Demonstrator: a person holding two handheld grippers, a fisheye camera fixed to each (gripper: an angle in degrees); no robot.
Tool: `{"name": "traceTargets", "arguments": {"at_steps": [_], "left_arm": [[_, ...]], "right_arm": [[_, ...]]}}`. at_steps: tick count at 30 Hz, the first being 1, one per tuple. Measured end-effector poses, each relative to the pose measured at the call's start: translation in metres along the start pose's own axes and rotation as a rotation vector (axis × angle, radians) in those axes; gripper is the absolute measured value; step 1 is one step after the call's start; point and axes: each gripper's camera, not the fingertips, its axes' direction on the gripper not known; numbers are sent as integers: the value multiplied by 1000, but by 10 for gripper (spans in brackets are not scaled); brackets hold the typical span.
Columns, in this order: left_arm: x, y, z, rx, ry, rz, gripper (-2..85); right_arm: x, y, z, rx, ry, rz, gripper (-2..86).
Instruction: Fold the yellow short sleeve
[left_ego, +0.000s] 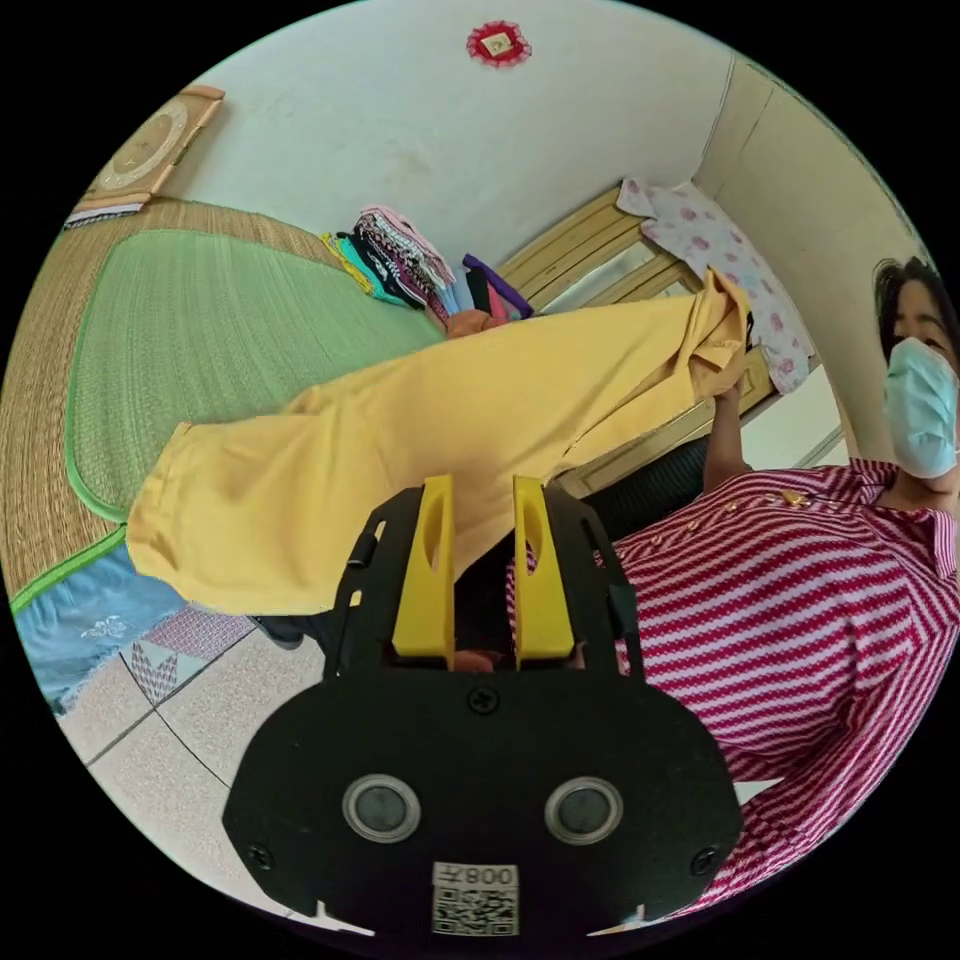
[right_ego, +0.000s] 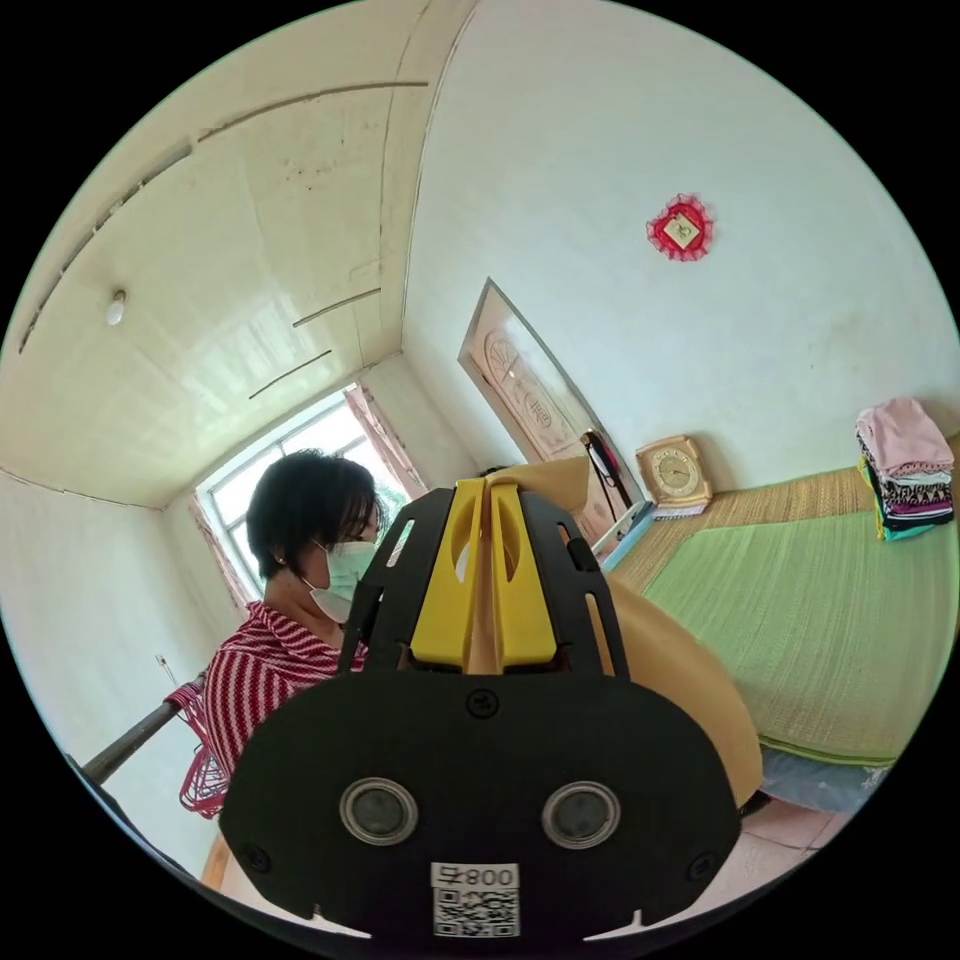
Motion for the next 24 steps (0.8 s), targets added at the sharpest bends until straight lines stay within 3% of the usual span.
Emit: {"name": "traceTargets", "arguments": {"at_steps": [11, 16, 24], "left_arm": [[96, 28, 86, -321, -141, 210, 118], [140, 64, 114, -438, -360, 263, 106], [192, 96, 127, -435, -505, 268, 13]], "right_arm": [[35, 8, -42, 27, 46, 95, 6], [50, 12, -64, 45, 49, 124, 6], [71, 14, -93, 64, 46, 176, 6]]}}
